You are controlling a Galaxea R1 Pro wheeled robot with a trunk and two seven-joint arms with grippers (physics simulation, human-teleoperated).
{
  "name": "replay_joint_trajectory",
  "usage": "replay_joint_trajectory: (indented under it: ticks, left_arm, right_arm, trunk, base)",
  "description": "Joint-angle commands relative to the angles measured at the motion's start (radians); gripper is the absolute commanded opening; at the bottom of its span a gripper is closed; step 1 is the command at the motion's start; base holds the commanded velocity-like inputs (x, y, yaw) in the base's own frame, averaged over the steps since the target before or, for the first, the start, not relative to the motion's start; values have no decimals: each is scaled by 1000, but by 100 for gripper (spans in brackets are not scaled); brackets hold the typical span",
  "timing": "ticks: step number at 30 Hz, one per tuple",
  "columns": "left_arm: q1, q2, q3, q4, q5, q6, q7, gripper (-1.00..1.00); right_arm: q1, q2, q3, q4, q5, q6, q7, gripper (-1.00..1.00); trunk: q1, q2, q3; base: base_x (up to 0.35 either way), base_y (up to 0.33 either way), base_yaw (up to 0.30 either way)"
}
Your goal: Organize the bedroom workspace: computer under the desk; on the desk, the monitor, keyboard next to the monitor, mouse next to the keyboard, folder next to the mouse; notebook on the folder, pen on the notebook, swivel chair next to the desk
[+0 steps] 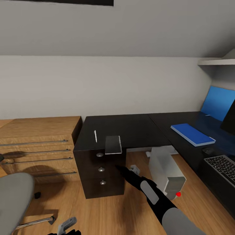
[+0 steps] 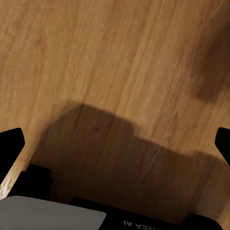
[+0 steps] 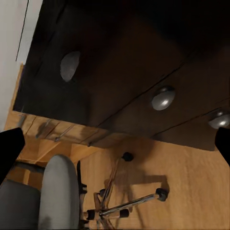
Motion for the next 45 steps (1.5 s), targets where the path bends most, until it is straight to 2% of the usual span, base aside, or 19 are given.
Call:
replay_joint_trajectory:
  ticks: [1, 5, 7, 9, 24, 39, 43, 45]
  left_arm:
    - [0, 0, 0, -2, 11, 4, 7, 100]
    - [0, 1, 0, -2, 12, 4, 6, 100]
    - [0, 1, 0, 0, 12, 4, 5, 100]
    - [0, 0, -1, 11, 12, 3, 5, 100]
    - [0, -1, -3, 31, 11, 4, 5, 100]
    - [0, 0, -7, 59, 9, -20, 5, 100]
    - [0, 0, -7, 62, 9, -26, 5, 100]
    - [0, 0, -8, 63, 9, -27, 5, 100]
  right_arm:
    - [-1, -1, 3, 0, -6, 3, 13, 100]
    - [-1, -4, 12, 0, -7, 3, 102, 100]
    - [-1, -7, 12, 1, -4, 3, 155, 100]
    - [-1, -8, 12, 1, -4, 3, 171, 100]
    - [-1, -9, 12, 4, -1, 2, 182, 100]
    - [-1, -9, 12, 5, -1, 1, 182, 100]
    - [-1, -9, 12, 5, -1, 0, 182, 100]
    - [-1, -9, 12, 5, -1, 0, 182, 100]
  trunk:
    - [0, 0, -1]
    - [0, 0, -1]
    - [-8, 14, 5]
    - [-15, 28, 12]
    - [-15, 28, 12]
    - [-15, 28, 12]
    - [-31, 56, 24]
    - [-31, 56, 24]
  base:
    - [0, 0, 0]
    - [0, 0, 0]
    - [0, 0, 0]
    - [0, 0, 0]
    - [2, 0, 0]
    - [147, 0, 0]
    - [19, 0, 0]
    - [5, 0, 0]
